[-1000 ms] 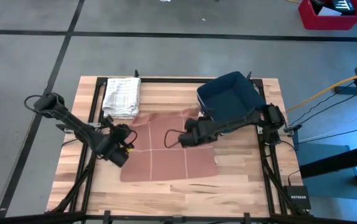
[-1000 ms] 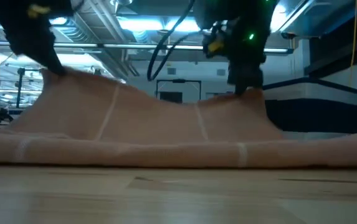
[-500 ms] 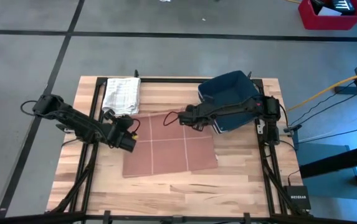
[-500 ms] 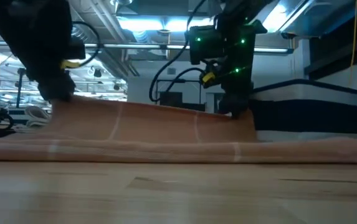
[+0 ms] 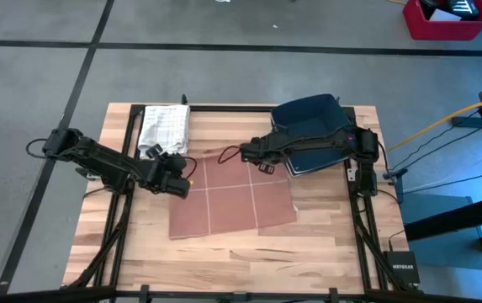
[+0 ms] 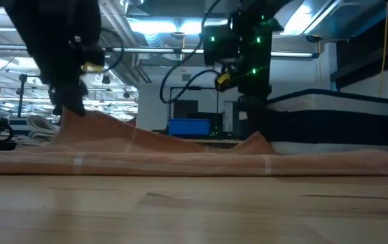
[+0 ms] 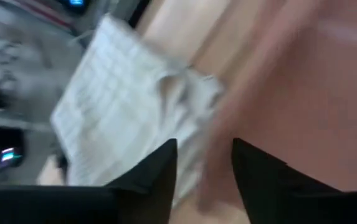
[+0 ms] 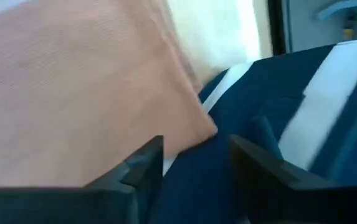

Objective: Fold towel
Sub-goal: Fold the brown towel on the table

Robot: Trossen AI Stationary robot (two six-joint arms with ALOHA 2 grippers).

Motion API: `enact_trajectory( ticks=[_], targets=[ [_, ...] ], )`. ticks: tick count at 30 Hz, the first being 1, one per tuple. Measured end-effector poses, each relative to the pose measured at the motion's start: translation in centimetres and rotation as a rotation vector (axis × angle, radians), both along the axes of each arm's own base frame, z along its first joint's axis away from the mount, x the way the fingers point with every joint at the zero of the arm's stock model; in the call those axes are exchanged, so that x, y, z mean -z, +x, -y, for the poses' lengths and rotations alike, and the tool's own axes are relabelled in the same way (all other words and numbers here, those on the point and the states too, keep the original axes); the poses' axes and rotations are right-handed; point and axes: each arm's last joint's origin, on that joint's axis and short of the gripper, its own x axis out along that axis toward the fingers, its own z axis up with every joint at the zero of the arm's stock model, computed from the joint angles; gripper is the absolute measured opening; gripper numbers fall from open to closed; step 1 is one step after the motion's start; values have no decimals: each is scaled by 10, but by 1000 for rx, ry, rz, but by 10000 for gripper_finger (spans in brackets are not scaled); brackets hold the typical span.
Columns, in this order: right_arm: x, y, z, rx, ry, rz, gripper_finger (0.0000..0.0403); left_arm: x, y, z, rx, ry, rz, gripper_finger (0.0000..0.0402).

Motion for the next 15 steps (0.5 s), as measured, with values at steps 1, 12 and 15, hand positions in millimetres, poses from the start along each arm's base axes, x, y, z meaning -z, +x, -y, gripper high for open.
enact_trajectory(
  ticks=[1, 12, 15],
  targets=[
    [-6, 0, -3, -12, 30, -1, 181, -5, 2, 4, 20, -22, 18, 152],
    [-52, -25, -57, -373, 175, -46, 217, -7, 17, 61, 343, -251, 326, 180],
    [-50, -34, -59, -380, 181, -61, 210, 12, 15, 67, 388, -329, 340, 180]
  ],
)
